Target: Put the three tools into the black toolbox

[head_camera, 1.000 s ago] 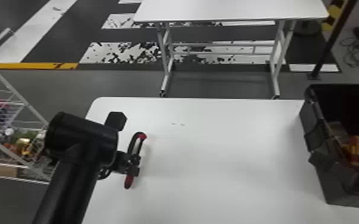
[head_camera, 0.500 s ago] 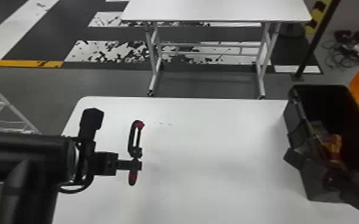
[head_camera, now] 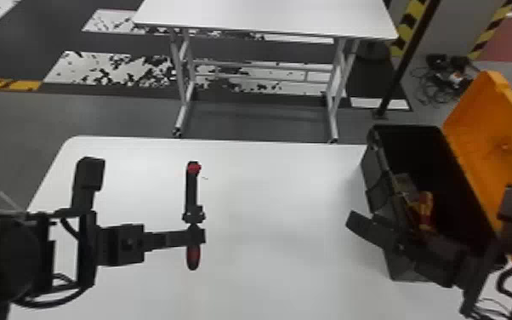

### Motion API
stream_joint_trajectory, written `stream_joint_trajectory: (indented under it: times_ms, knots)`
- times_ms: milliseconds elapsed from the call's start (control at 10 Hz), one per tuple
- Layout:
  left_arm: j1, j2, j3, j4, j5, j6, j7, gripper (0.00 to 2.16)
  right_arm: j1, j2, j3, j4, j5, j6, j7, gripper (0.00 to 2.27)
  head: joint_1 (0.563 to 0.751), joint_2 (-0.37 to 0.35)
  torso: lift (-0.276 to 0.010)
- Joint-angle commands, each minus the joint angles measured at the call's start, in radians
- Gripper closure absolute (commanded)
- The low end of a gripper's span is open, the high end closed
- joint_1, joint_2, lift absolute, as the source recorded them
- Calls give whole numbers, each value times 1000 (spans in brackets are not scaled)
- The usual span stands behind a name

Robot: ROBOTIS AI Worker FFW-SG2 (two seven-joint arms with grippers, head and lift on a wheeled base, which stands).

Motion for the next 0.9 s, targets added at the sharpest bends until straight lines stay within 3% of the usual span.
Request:
stream_joint_trajectory:
  times_ms: [0, 100, 300, 500, 800]
  knots:
    - [8, -24, 38, -4, 93, 1, -28, 2142, -3, 0, 16, 5, 21, 0, -2, 103, 695, -66, -51]
    - [13, -50, 44, -8, 105, 1, -63, 2142, -6, 0, 23, 6, 27, 0, -2, 103, 695, -89, -51]
    - [14, -80, 68, 16, 199, 1, -124, 2142, -6, -1, 23, 5, 27, 6, -2, 103, 695, -118, -51]
    - [43, -90, 68, 41, 234, 1, -171, 2142, -16, -14, 15, 5, 24, 19, -1, 103, 695, -158, -51]
    - [111, -93, 24, 44, 239, 1, -206, 2142, -78, -29, 4, 6, 6, 135, 7, 103, 695, -200, -51]
